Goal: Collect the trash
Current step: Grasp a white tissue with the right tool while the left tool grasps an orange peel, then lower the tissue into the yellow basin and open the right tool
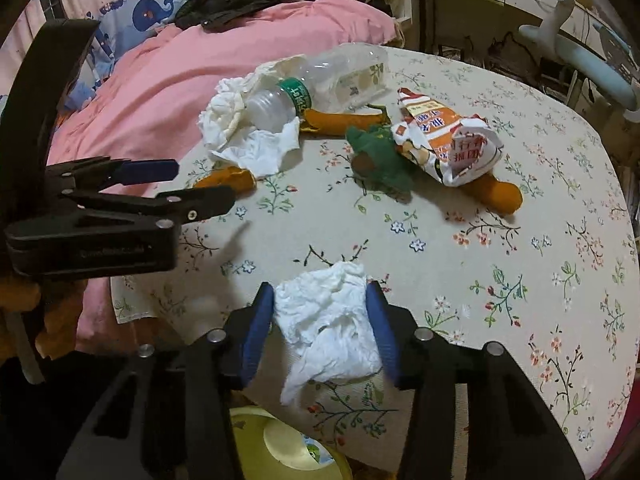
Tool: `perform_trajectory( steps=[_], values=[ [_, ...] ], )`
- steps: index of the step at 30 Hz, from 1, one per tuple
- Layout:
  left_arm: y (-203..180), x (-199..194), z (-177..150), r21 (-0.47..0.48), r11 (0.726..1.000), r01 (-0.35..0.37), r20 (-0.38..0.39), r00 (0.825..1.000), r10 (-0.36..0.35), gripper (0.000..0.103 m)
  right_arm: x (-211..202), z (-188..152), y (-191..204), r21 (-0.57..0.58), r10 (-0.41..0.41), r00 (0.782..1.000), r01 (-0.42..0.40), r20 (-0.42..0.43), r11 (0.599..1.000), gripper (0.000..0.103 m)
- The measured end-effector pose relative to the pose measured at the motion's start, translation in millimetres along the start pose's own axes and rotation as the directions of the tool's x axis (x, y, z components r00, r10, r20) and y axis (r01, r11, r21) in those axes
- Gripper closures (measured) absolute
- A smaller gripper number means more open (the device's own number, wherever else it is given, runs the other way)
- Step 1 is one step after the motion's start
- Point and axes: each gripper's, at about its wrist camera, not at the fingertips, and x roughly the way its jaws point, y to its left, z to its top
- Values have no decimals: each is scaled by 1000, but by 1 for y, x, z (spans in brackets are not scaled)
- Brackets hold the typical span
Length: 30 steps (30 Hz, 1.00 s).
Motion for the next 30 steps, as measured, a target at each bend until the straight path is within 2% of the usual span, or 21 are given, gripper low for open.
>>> perform_trajectory(
  steps=[1, 2, 3, 5, 8, 21, 26, 30],
  values=[
    [-2, 3, 1, 14, 1000, 4, -6, 1000, -4, 35, -1, 0, -1, 0, -1, 1000, 1, 0, 1000, 64],
    [-3, 5, 1, 20, 1000, 9, -13, 1000, -9, 44, -1, 0, -1, -1, -4, 1000, 4, 0, 1000, 68],
    [-5, 8, 1, 26, 999, 20, -29, 999, -19, 58, -2, -1, -1, -2, -3, 1000, 3, 1, 1000, 71],
    [-7, 12, 0, 33, 999, 27, -50, 998, -25, 80, -3, -1, -1, -7, 6, 1000, -6, 2, 1000, 81],
    [-8, 10, -2, 30, 998, 48, -55, 997, -47, 81, -4, -1, 0, -9, 14, 1000, -14, 8, 1000, 86],
    [-15, -42, -19, 10, 996, 86, 57, 995, -86, 82, -37, -15, -19, 88, 64, 994, -72, 86, 994, 87],
    [-16, -58, -27, 4, 995, 98, 88, 991, -98, 82, -53, -22, -25, 140, 115, 985, -133, 131, 981, 88],
    [-23, -67, -38, -1, 993, 114, 99, 989, -113, 82, -64, -40, -15, 151, 160, 977, -181, 138, 972, 88]
  ],
)
